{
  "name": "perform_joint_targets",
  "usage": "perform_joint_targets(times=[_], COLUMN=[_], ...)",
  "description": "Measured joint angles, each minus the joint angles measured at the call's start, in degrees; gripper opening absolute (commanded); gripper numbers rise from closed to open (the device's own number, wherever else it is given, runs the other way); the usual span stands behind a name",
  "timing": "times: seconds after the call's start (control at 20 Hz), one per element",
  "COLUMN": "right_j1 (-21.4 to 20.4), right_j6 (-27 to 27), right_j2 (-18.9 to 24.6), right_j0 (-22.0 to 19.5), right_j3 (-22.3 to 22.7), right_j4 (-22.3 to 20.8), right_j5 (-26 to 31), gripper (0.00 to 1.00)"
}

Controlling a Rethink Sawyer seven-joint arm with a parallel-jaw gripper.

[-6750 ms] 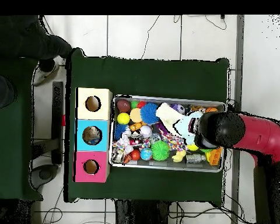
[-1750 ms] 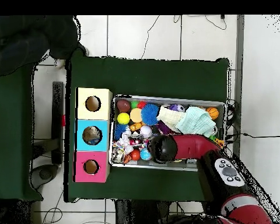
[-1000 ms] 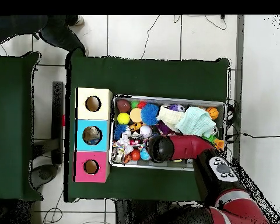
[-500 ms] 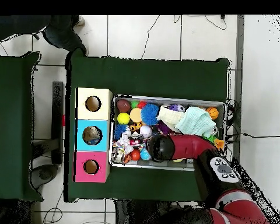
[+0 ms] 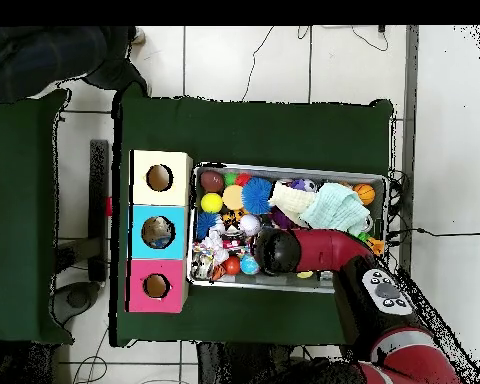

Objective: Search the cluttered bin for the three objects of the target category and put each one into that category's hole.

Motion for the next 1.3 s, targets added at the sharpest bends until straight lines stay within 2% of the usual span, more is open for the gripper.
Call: perform_joint_targets(times=[1.3], right_j1=[2.3], right_j6=[0.0], right_j2=[0.0], right_j0=[0.9], right_j3=[-3.9], right_j4=[0.0], right_j5=[0.1], gripper=[1.00])
